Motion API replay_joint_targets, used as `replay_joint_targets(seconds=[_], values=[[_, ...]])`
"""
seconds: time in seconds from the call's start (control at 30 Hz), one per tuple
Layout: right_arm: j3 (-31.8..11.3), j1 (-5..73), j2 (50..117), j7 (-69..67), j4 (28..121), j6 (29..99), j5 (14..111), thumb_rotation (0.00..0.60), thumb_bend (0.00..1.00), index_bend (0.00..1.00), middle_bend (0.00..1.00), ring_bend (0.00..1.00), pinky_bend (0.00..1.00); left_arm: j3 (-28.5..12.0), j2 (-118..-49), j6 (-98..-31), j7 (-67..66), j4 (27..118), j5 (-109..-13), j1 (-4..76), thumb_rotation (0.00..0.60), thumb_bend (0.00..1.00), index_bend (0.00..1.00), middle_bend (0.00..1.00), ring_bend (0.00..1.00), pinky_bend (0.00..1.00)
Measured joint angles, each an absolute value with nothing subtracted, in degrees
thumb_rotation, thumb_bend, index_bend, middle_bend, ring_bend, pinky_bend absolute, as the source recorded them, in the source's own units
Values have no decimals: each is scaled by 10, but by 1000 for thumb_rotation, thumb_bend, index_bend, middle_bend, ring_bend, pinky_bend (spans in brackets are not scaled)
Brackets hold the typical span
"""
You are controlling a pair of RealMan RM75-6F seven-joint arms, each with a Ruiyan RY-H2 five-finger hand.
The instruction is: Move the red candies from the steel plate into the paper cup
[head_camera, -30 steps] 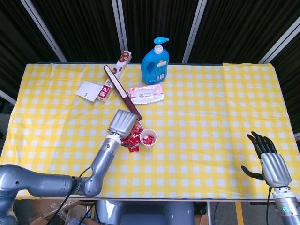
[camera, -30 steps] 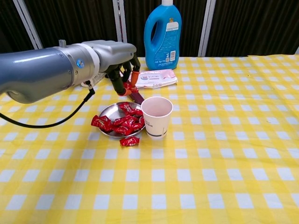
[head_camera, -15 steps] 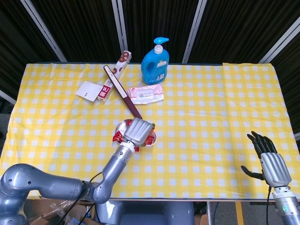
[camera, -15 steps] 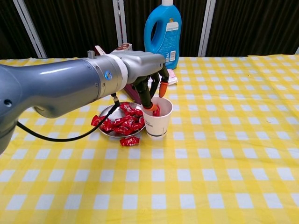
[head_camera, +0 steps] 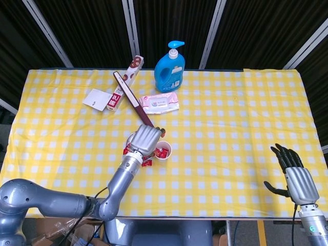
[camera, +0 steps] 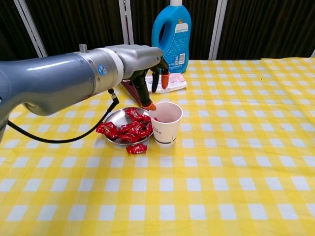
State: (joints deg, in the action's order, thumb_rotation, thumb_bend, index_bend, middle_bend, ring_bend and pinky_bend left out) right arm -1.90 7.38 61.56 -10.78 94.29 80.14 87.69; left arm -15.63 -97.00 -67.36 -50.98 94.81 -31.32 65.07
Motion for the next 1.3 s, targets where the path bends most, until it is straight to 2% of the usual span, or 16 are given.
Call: replay_joint_targets(seconds=[0.33, 0.63, 1.3], values=[[-19, 75, 618, -101, 944, 801, 877, 600, 277, 0, 0, 0, 0, -115, -924, -674, -540, 955, -237, 620, 600, 187, 364, 412, 809, 889], [-19, 75, 618, -99, 945, 798, 875, 600, 277, 0, 0, 0, 0, -86, -941, -649, -549, 913, -221, 612, 600, 188, 364, 415, 809, 888], [-19, 77, 616, -102, 946, 794, 873, 600, 277, 0, 0, 0, 0, -99, -1003, -603, -535, 814, -221, 620, 600, 243, 409, 451, 810, 888]])
